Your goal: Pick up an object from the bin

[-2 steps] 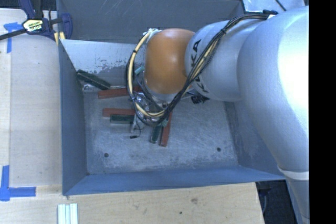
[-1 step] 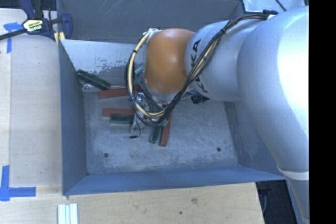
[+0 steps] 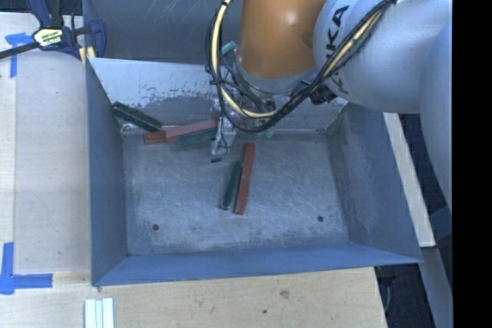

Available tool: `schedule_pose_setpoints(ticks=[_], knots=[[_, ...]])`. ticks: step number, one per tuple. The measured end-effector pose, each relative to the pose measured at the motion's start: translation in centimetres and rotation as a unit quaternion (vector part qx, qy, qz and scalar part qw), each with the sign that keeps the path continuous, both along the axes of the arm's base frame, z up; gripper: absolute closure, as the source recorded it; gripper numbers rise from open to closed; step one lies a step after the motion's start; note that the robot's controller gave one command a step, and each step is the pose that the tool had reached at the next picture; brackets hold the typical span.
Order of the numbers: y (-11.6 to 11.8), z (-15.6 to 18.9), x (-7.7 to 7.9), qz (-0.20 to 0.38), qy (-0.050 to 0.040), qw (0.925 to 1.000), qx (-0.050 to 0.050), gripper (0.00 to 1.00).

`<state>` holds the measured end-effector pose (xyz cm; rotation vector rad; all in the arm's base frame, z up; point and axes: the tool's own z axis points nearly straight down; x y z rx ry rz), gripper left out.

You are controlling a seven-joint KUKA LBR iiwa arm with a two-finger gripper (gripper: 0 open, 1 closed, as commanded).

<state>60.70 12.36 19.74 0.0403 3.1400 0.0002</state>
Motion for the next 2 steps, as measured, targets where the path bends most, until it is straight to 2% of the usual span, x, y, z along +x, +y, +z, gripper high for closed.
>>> schedule_pose_setpoints(ticks=[1, 2], knots=[[0.0, 0.0, 0.0, 0.0, 0.0001, 1.0, 0.0, 1.0], [0.0, 1.4, -0.4, 0.033, 0.0019, 0.9995, -0.001, 1.0]])
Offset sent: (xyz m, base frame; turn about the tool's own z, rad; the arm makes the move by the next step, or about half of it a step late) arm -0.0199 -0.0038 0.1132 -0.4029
